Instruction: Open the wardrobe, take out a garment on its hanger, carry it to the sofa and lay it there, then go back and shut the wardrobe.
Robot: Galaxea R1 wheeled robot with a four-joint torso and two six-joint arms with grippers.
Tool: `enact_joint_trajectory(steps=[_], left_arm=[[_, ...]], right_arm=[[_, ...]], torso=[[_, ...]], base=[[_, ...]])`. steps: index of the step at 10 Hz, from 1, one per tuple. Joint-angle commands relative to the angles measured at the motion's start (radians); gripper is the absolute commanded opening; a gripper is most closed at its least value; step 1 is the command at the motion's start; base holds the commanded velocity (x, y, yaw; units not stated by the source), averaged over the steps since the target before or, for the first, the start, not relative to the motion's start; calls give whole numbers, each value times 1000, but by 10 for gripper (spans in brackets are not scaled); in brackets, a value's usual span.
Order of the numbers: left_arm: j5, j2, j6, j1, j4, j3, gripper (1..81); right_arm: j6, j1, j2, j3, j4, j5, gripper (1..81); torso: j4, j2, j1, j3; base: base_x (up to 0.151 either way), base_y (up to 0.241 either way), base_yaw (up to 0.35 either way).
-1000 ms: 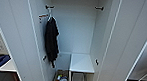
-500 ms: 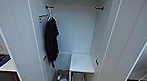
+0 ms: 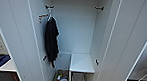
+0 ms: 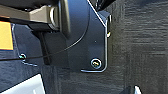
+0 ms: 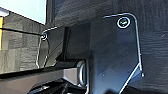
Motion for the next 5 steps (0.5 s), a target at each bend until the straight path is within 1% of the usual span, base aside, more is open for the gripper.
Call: enact_joint_trajectory(steps=[1, 2, 3, 4, 5], left_arm=[[-3, -342, -12, -96, -137, 306, 811], [-41, -403, -26, -116, -149, 338, 811], [-63, -466, -53, -143, -154, 363, 811], [-69, -533, -94, -174, -155, 382, 811], [-69, -588, -130, -215, -155, 382, 811]], right_arm=[[122, 75, -318, 211, 14, 53, 811], [167, 89, -370, 201, 9, 86, 811], [178, 106, -413, 189, 14, 141, 811], [203, 127, -453, 178, 14, 162, 811], [243, 154, -483, 157, 14, 163, 811]], torso=[[0, 0, 0, 0], [0, 0, 0, 0], [0, 0, 0, 0], [0, 0, 0, 0], [0, 0, 0, 0]], base=[[0, 0, 0], [0, 0, 0], [0, 0, 0], [0, 0, 0], [0, 0, 0]])
